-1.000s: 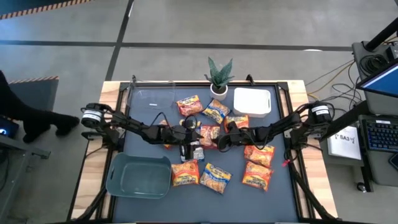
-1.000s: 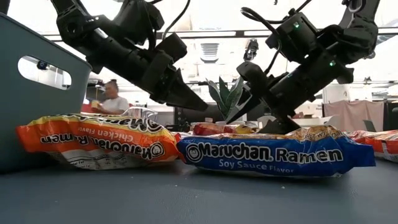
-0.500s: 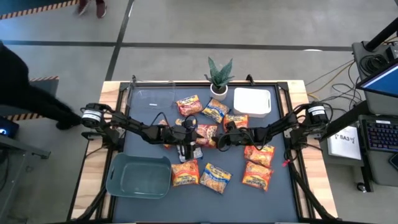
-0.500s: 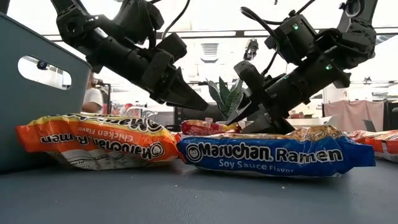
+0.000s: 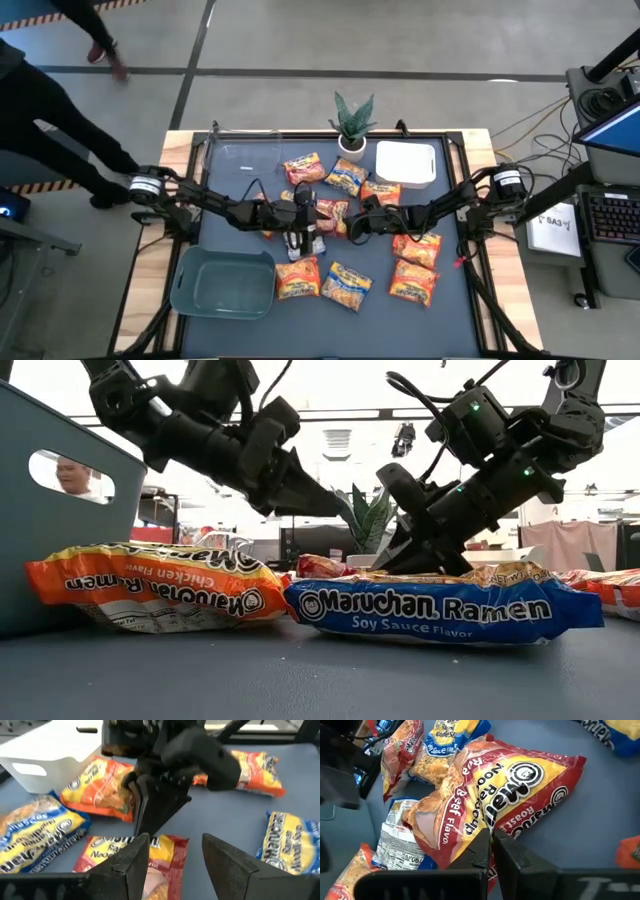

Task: Sort Maruchan noodles
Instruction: Put the red noodle pack into the white bin

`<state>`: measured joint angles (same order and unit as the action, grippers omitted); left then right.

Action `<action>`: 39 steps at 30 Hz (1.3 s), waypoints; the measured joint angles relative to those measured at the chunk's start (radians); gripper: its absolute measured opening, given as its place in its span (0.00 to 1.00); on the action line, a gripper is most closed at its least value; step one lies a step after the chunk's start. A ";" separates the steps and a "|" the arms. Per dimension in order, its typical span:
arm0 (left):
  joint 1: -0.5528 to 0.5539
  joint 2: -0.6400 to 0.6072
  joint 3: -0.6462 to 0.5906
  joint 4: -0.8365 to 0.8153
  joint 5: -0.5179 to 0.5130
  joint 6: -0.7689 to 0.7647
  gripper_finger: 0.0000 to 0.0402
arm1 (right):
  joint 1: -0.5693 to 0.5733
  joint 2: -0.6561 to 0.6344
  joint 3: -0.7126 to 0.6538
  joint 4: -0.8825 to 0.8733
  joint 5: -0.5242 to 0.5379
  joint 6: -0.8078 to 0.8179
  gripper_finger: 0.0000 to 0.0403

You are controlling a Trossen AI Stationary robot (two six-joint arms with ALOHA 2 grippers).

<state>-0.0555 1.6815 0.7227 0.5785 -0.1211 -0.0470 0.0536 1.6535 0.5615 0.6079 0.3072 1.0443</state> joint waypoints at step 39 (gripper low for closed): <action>0.020 0.042 0.030 -0.140 -0.004 -0.016 0.22 | 0.068 -0.171 0.084 -0.453 -0.035 0.081 0.02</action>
<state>-0.0356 1.7240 0.7524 0.4389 -0.1247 -0.0631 0.1219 1.4821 0.6454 0.1552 0.2723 1.1255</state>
